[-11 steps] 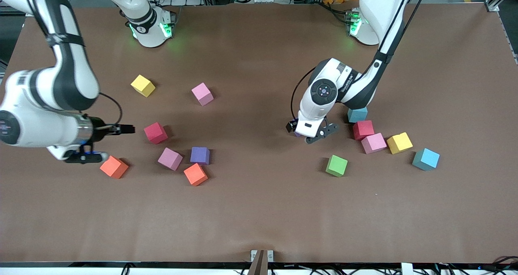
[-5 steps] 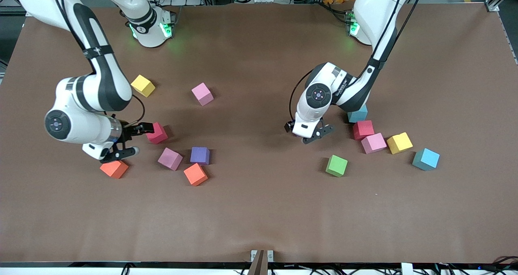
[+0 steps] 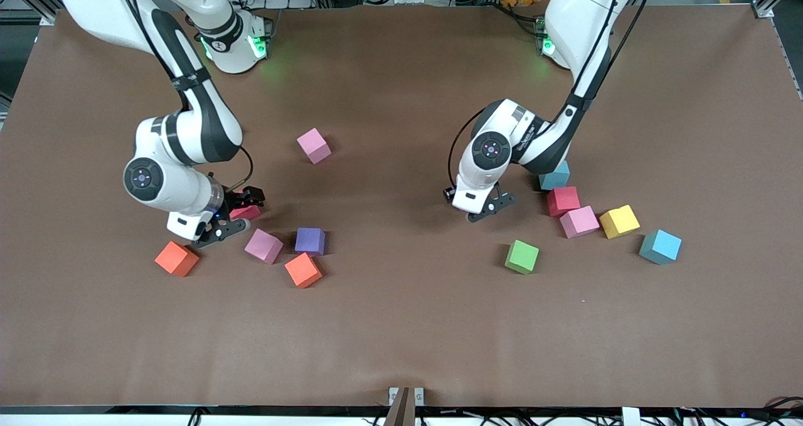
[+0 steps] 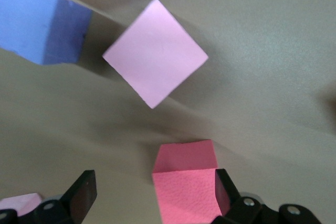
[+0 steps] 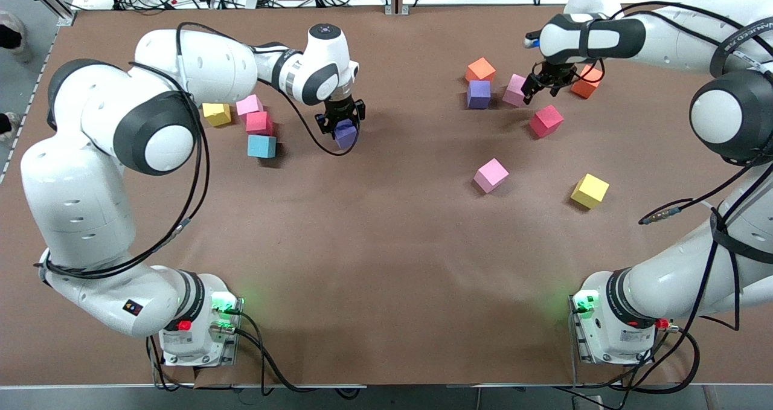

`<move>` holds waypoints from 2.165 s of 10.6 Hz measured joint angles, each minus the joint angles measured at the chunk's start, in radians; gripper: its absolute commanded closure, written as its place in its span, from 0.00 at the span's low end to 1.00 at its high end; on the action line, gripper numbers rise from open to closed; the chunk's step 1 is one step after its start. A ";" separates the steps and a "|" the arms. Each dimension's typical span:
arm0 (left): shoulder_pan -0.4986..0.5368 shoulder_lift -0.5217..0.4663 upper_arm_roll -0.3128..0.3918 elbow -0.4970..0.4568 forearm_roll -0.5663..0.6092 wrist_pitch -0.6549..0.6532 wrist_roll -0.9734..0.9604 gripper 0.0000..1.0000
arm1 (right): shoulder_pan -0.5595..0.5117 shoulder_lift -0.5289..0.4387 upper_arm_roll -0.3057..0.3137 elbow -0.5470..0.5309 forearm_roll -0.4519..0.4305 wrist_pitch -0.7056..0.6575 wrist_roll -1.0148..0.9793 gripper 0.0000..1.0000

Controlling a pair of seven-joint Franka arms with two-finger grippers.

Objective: Form number 2 with 11 blocks

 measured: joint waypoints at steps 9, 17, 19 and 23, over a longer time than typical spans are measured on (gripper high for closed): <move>-0.033 -0.113 -0.327 -0.118 0.020 -0.007 0.058 0.73 | -0.021 0.003 -0.009 -0.171 -0.067 0.224 -0.038 0.00; -0.246 -0.045 -0.331 -0.127 0.020 -0.004 -0.110 0.74 | -0.025 0.001 -0.009 -0.190 -0.067 0.238 -0.052 1.00; -0.258 -0.030 -0.329 -0.117 0.020 0.011 -0.135 0.74 | -0.025 -0.002 -0.009 -0.160 -0.067 0.174 -0.051 1.00; -0.258 -0.021 -0.325 -0.111 0.020 0.017 -0.140 0.67 | -0.025 -0.015 -0.009 -0.047 -0.048 0.038 -0.043 1.00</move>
